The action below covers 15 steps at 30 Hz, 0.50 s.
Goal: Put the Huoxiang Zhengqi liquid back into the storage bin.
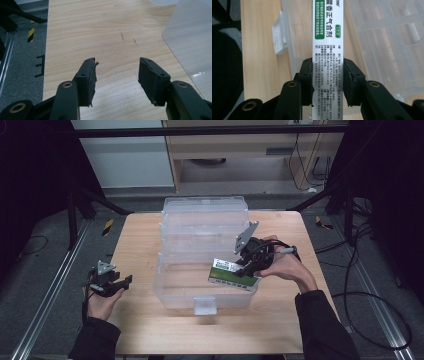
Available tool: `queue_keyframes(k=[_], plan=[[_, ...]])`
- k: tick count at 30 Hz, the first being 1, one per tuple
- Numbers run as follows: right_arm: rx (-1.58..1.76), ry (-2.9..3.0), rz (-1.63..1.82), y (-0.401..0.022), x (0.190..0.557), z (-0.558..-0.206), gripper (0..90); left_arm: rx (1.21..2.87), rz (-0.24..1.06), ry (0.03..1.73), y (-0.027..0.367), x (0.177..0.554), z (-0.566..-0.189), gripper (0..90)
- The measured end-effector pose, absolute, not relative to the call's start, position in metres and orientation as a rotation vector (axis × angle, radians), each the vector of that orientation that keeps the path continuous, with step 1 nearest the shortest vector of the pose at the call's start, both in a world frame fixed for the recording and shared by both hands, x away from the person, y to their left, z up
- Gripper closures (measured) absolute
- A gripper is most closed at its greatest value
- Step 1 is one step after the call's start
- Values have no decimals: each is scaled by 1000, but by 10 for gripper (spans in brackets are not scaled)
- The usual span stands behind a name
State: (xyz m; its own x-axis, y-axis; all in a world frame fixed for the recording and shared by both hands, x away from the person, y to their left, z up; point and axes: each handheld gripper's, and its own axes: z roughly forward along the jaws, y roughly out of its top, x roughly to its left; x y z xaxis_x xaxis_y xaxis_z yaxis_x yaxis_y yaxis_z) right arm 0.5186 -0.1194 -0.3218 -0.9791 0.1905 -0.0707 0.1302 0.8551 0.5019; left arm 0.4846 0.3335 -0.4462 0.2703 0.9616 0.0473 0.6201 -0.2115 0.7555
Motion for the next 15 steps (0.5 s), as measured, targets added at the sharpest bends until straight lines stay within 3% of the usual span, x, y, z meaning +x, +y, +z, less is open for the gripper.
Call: queue_keyframes(k=[15], plan=[[167,2954,667,-107,523,-336,644,1928,705,1426,333,485,-448,476]])
